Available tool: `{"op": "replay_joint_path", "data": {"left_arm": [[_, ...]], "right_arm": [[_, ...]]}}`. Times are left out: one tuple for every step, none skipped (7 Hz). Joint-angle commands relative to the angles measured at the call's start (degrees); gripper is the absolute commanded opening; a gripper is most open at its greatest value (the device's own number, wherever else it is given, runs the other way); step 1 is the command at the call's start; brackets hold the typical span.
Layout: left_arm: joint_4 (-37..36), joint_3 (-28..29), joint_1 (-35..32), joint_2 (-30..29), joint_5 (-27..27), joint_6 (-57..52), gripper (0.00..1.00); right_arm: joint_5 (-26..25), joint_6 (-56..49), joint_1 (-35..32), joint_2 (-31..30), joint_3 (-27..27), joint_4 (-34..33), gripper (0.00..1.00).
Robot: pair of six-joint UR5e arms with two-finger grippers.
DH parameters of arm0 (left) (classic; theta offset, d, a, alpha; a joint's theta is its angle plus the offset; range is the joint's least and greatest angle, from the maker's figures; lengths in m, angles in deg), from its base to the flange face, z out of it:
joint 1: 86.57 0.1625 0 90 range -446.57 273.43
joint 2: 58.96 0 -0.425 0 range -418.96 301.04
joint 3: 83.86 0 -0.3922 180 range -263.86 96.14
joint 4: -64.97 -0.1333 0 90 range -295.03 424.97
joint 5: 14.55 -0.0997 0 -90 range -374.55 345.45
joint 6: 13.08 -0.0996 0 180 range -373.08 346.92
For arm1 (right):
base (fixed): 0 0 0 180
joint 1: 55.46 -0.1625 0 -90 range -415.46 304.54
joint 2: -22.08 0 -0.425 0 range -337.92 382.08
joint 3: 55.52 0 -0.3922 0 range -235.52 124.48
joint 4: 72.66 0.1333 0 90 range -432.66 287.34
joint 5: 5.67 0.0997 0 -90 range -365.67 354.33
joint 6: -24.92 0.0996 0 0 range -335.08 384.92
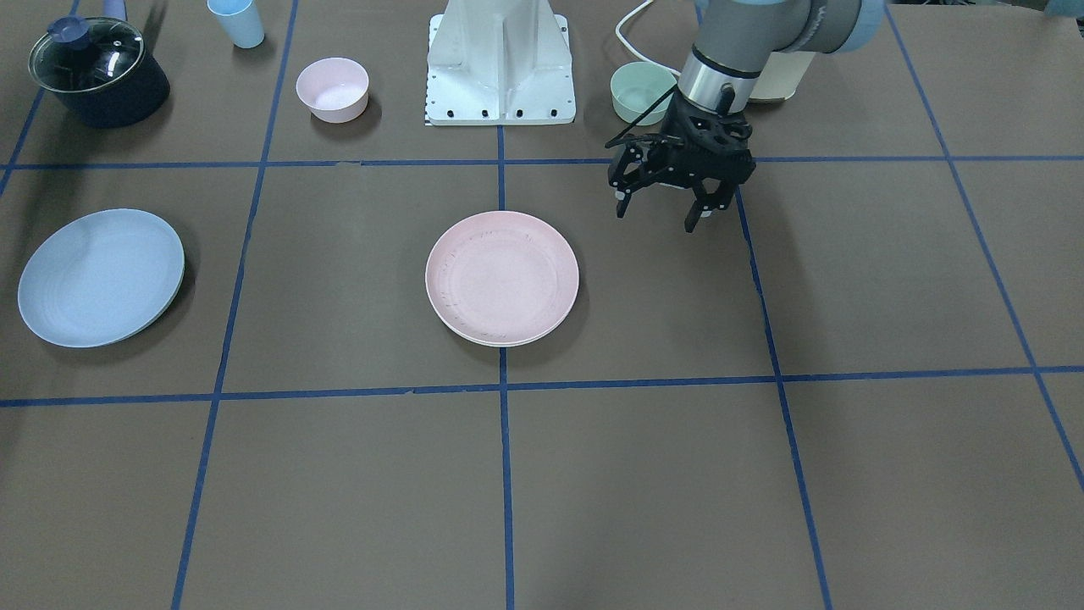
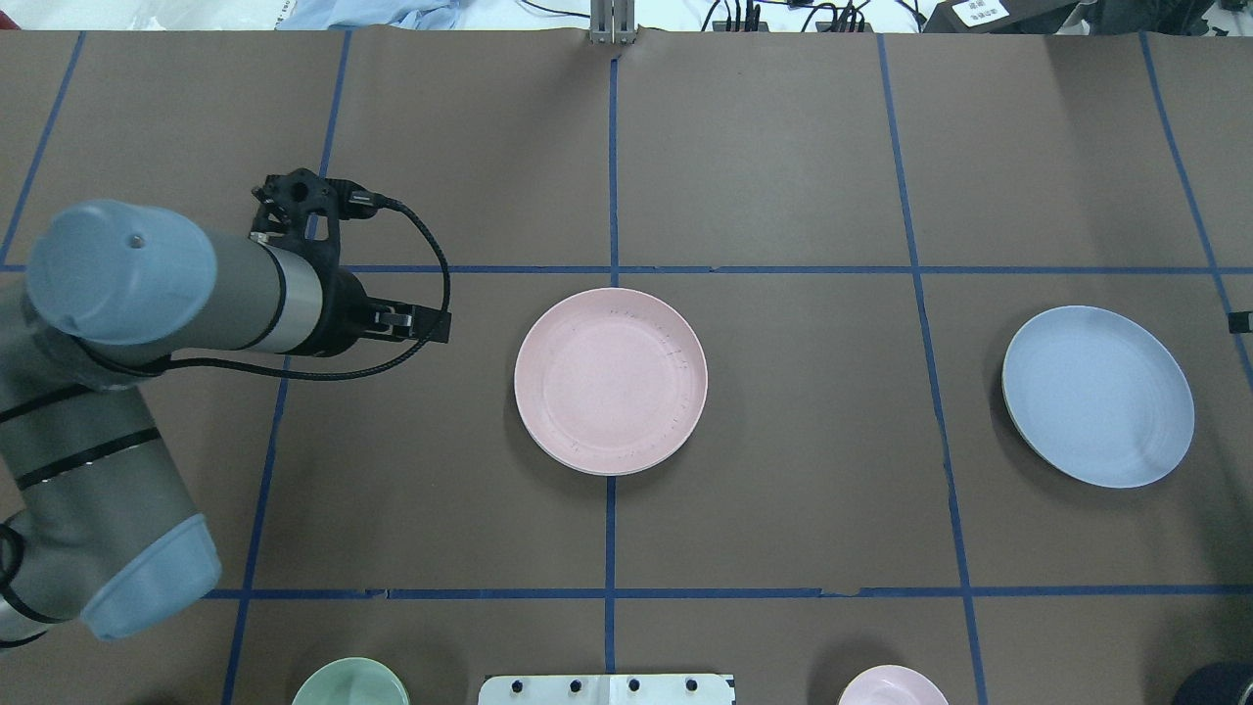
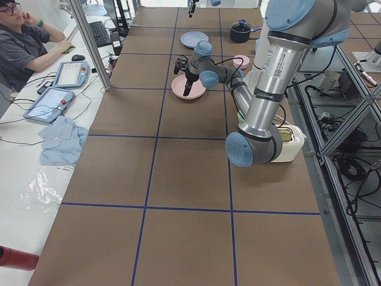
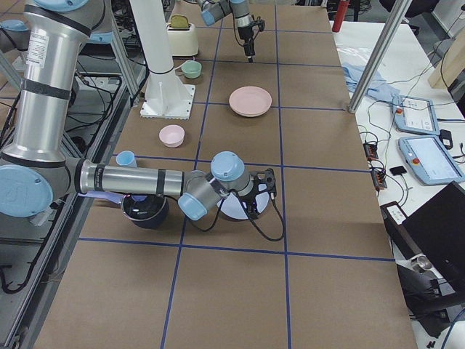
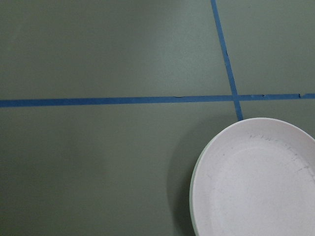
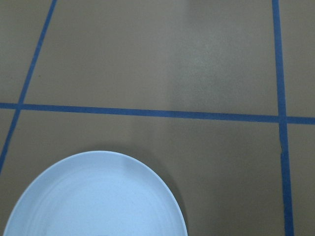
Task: Stack three plates with pink and blue
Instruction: 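Open the left gripper and draw it back from the plates, then grasp the light blue plate's rim with the right gripper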
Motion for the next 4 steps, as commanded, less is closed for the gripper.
{"op": "replay_joint_path", "data": {"left_arm": [[-1.04,-1.16,-2.52,1.62,1.51,-3.99,1.0],[-1.04,-1.16,-2.43,1.71,1.51,-3.99,1.0],[-1.04,-1.16,-2.43,1.62,1.51,-3.9,1.0],[-0.95,-1.07,-2.43,1.71,1.51,-3.9,1.0]], "right_arm": [[-11.26,8.29,11.07,-2.83,-0.9,4.4,0.91],[-13.03,9.63,13.72,-2.83,-2.91,6.58,0.82],[-13.14,11.82,14.27,-2.83,-5.28,11.64,0.7],[-13.14,12.1,14.97,-2.74,-8.0,14.74,0.61]]}}
